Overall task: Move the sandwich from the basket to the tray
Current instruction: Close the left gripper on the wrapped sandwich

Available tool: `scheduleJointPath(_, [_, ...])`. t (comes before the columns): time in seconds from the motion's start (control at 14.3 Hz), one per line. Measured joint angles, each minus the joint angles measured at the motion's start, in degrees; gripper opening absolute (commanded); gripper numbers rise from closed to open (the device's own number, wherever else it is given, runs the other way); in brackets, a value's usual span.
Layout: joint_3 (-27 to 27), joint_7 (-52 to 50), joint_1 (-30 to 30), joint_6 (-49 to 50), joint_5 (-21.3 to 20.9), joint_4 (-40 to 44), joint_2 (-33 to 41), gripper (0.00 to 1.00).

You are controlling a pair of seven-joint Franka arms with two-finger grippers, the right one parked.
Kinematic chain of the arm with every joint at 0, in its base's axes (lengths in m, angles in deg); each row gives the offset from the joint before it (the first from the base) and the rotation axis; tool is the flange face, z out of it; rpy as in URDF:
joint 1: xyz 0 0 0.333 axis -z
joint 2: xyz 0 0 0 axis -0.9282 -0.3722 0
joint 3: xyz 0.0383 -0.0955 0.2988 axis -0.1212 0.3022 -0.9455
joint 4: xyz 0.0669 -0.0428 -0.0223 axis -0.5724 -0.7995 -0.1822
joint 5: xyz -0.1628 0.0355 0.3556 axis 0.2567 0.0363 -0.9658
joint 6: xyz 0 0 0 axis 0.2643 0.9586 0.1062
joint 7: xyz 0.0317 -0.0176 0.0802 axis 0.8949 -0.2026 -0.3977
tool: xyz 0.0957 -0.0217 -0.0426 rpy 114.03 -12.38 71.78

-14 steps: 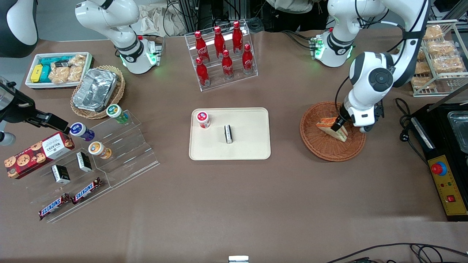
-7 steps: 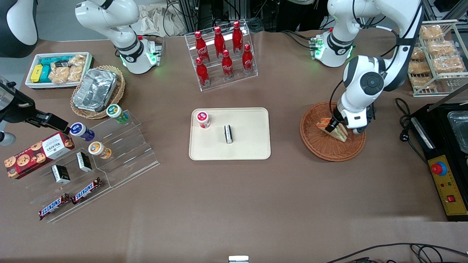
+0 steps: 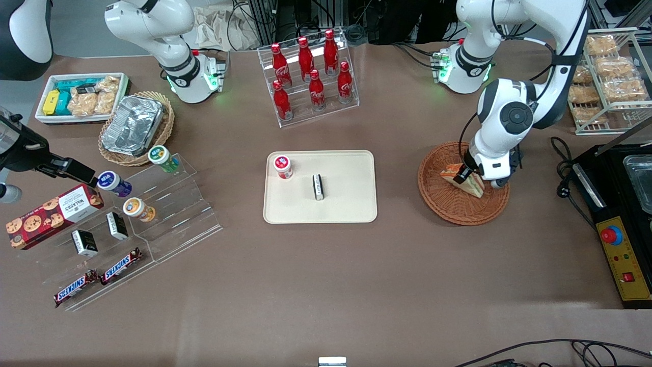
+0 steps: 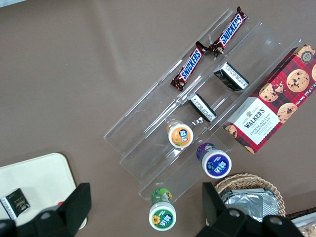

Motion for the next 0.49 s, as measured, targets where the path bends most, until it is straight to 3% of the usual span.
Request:
scheduleJointPath(0.07, [0.0, -0.1, 0.0, 0.0, 0.0, 0.1, 0.0, 0.36])
scheduleJointPath(0.35, [-0.1, -2.1, 0.0, -0.2, -0.2, 2.3, 0.0, 0.25])
scheduleJointPath(0.49, [-0.1, -2.2, 0.0, 0.6, -0.3, 4.4, 0.0, 0.09])
